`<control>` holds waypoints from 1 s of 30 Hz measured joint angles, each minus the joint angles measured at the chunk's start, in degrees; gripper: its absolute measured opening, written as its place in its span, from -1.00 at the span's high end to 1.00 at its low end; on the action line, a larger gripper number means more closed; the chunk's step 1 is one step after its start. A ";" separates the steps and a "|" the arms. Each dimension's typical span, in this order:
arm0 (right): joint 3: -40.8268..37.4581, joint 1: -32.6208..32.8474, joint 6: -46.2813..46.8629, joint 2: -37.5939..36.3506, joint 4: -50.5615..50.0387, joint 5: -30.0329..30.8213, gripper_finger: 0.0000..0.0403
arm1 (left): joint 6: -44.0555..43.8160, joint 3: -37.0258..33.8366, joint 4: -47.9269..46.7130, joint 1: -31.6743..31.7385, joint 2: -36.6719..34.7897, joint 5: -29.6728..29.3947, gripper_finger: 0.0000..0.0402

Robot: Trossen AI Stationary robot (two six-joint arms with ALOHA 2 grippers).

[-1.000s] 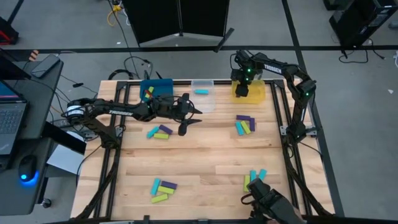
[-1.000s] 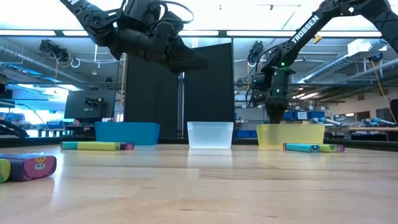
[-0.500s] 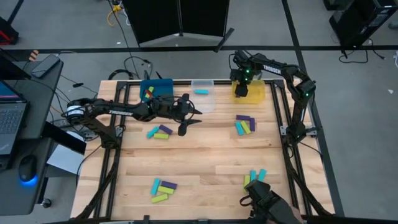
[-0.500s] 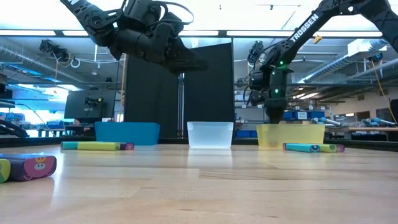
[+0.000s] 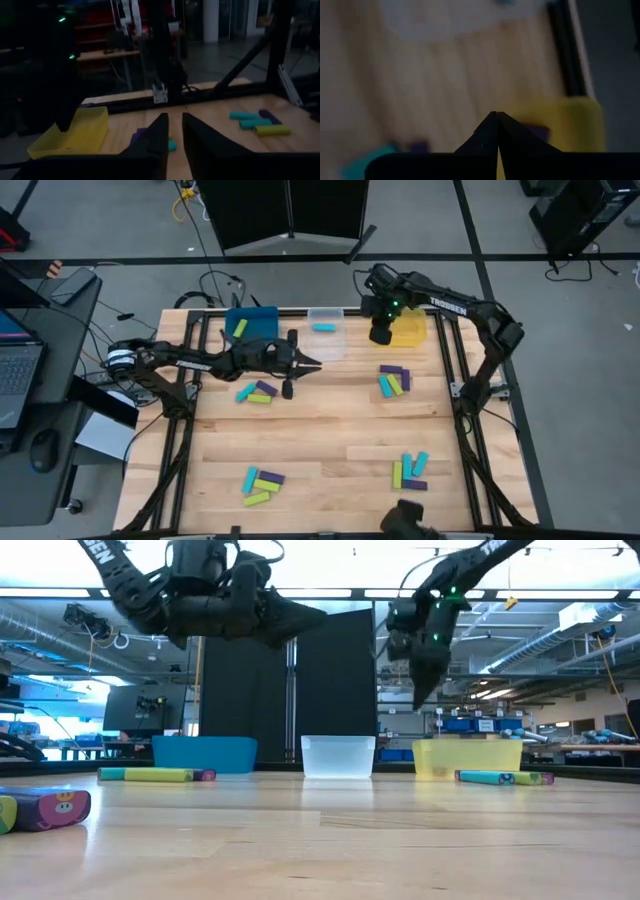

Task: Sort blocks
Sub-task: Put the blue block into the transparent bin

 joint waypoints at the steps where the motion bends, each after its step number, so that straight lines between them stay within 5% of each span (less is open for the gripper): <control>1: -0.58 0.97 1.32 -0.81 0.75 -1.45 0.88 | -0.29 -1.02 1.24 0.00 0.00 -0.01 0.78; 7: -7.58 8.48 7.80 -5.47 7.13 -3.69 0.95 | -0.72 -4.34 4.45 0.00 0.00 -0.34 0.97; 14: -15.75 20.01 19.17 -13.07 8.60 -3.27 0.90 | -0.62 -4.90 5.07 0.07 0.00 -2.32 0.92; 22: -23.96 37.52 39.02 -21.03 7.55 0.92 0.94 | -0.56 -4.90 5.04 0.07 0.00 -2.75 0.90; 30: -27.63 55.95 56.50 -24.81 1.25 1.28 0.75 | -0.16 -4.90 4.63 0.07 0.00 -2.75 0.90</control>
